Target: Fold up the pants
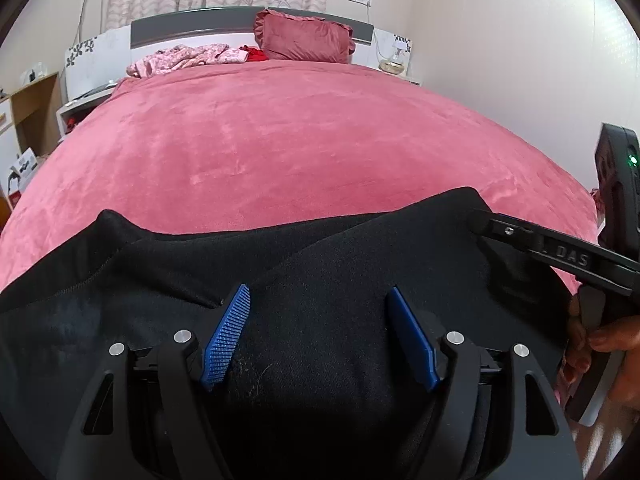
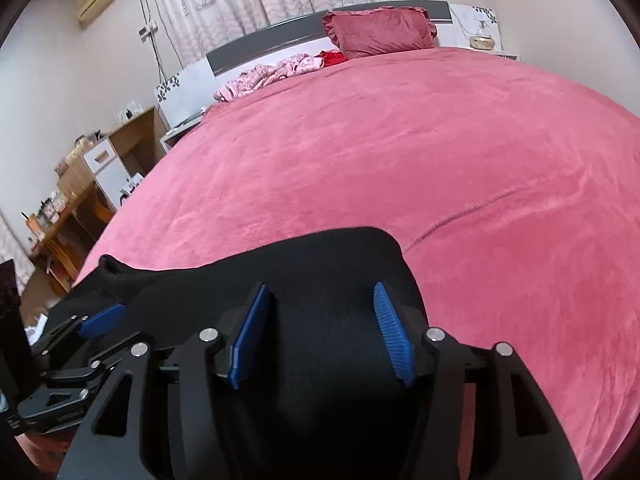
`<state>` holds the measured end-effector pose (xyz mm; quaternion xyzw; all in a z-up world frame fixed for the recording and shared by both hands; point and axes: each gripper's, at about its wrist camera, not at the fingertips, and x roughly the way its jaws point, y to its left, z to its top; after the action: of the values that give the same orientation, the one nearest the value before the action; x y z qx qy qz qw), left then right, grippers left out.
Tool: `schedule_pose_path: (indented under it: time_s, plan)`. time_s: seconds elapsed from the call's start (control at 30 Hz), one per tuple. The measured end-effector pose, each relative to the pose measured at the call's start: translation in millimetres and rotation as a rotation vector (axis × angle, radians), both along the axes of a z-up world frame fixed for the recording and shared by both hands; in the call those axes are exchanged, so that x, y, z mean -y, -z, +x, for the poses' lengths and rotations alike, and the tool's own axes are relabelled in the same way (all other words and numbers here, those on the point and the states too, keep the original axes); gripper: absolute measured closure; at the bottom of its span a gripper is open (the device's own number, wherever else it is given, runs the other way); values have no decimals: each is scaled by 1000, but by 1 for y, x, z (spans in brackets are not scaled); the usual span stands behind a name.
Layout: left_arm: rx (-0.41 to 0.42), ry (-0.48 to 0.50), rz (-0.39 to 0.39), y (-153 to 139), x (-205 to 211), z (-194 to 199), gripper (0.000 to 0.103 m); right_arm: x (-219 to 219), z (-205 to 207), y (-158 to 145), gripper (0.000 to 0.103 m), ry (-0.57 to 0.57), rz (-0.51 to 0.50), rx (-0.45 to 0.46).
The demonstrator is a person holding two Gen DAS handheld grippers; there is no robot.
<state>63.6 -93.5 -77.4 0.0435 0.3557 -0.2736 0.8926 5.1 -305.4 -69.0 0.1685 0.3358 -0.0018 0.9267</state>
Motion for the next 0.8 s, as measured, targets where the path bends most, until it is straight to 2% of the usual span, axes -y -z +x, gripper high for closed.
schedule_pose_path:
  time_s: [0.1, 0.17, 0.2, 0.23, 0.27, 0.33, 0.4, 0.47, 0.63, 0.73, 0.8]
  plan:
    - [-6, -3, -2, 0, -4, -3, 32, -8, -10, -1, 46, -8, -62, -18]
    - [-9, -6, 0, 0, -8, -6, 30, -13, -12, -2, 38, -19, -108, -37]
    - [-17, -19, 12, 1, -10, -6, 11, -16, -14, -2, 36, -24, -124, -48]
    - [-84, -52, 16, 8, -16, -3, 8, -19, -15, -1, 33, -28, -138, -56]
    - [-123, -60, -33, 12, -25, -2, 8, -22, -17, -1, 32, -30, -158, -62]
    - [-123, -59, -103, 11, -40, -5, 8, -26, -20, -1, 31, -33, -195, -72]
    - [-122, -40, -68, 8, -41, -7, 8, -27, -24, -3, 31, -24, -206, -77]
    - [-119, -42, -58, 6, -43, -9, 8, -30, -32, -12, 30, -24, -192, -41]
    - [-187, -137, -191, -6, -78, -8, 8, -66, -45, -24, 30, -202, -237, 69]
    - [-201, -243, -263, -16, -110, -11, 8, -83, -39, -14, 30, -292, -258, 35]
    - [-196, -315, -292, -21, -131, -14, 8, -86, -26, 5, 23, -309, -257, -69]
